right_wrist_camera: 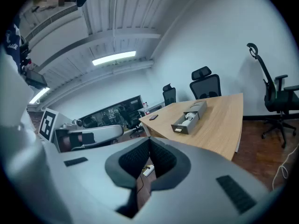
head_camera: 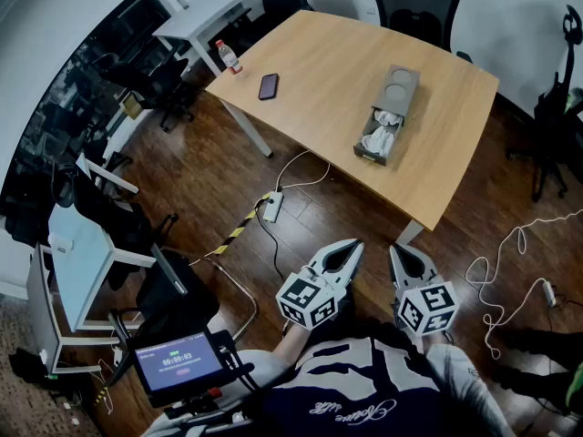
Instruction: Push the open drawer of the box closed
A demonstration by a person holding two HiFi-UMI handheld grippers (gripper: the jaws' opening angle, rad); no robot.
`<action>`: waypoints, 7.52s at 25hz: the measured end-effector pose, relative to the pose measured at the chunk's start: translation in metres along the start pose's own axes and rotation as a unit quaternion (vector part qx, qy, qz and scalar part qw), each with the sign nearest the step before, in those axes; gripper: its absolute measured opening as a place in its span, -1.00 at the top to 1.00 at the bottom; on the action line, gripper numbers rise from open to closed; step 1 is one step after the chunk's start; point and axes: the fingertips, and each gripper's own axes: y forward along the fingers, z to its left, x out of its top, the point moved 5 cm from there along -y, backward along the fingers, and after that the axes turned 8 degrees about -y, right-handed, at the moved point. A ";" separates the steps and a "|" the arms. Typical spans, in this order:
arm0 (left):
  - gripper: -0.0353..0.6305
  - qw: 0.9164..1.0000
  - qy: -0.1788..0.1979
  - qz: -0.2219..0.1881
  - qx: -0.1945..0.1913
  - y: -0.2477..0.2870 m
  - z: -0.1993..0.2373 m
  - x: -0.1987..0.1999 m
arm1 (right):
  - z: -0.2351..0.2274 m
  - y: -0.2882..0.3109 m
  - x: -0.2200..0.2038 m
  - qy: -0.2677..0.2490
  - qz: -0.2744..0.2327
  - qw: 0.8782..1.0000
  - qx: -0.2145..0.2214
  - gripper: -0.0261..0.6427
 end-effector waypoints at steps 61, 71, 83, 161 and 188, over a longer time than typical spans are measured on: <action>0.89 0.963 -0.077 0.257 -0.021 0.272 0.272 0.007 | -0.233 0.207 0.061 0.115 0.061 0.977 -0.167 0.93; 0.89 0.971 -0.080 0.224 0.001 0.319 0.282 0.023 | -0.264 0.179 0.044 0.143 0.067 0.967 -0.199 0.93; 0.89 0.978 -0.063 0.196 0.022 0.375 0.297 0.042 | -0.281 0.156 0.038 0.158 0.067 0.960 -0.219 0.93; 0.89 0.994 -0.091 0.066 -0.003 0.057 0.062 -0.023 | -0.038 0.054 -0.021 0.014 0.095 0.995 -0.025 0.93; 0.89 0.997 -0.039 0.064 0.010 0.002 0.015 -0.032 | 0.011 0.010 -0.027 0.021 0.065 0.998 -0.012 0.94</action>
